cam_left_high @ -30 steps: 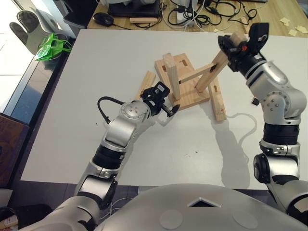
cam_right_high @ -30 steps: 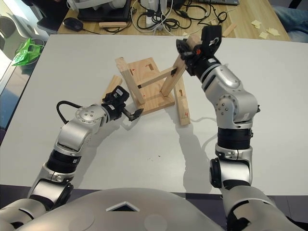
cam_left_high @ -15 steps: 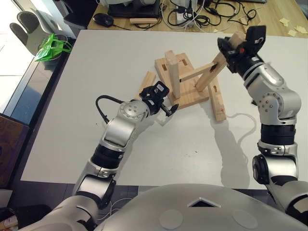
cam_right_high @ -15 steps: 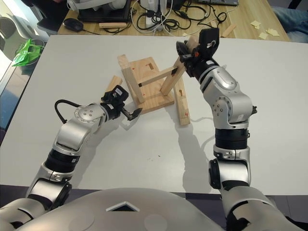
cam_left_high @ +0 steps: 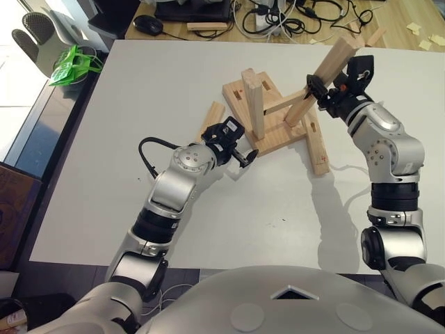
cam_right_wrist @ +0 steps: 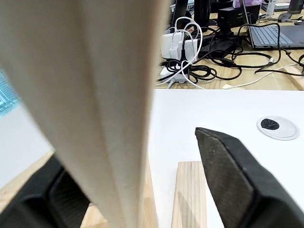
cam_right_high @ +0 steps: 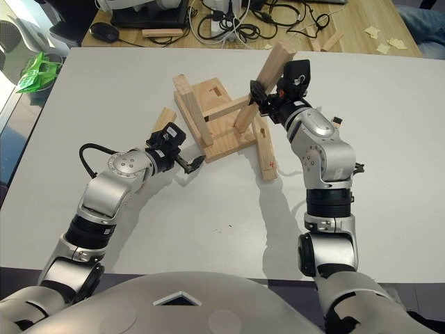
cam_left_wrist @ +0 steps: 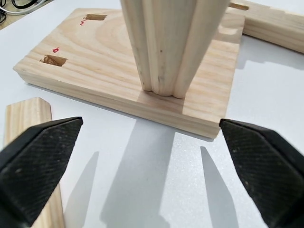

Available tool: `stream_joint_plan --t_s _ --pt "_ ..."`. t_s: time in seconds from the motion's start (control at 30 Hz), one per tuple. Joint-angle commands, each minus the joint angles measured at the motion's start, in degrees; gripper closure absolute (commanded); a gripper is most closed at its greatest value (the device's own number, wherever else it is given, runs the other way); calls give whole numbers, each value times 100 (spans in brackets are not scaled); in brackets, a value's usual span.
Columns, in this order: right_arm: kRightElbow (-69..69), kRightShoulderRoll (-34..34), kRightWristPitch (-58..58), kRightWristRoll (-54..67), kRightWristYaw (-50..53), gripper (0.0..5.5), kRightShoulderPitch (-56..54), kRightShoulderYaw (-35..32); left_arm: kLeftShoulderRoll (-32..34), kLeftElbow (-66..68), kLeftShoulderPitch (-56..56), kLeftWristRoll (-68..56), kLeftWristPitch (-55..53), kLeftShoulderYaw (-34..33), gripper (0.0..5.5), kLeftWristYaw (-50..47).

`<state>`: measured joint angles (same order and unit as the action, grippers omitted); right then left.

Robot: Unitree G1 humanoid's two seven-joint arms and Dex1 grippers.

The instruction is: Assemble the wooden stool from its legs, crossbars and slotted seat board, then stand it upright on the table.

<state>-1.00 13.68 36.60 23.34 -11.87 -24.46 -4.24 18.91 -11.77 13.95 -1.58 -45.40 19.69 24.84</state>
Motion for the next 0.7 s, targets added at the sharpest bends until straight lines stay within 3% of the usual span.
stream_joint_plan --t_s 0.03,0.3,0.53,0.7 --pt "98 -140 -352 44 99 213 -124 -349 2 63 33 77 61 10 10 -26" --pt "324 -102 -1549 -430 353 213 -546 -609 -5 80 27 108 88 2 10 -25" --pt "820 329 -2222 -1053 69 213 -1165 -264 -26 120 6 140 130 -11 10 -43" --pt "1198 121 -1968 -910 -128 294 -1324 57 -39 136 -3 154 158 -15 10 -58"
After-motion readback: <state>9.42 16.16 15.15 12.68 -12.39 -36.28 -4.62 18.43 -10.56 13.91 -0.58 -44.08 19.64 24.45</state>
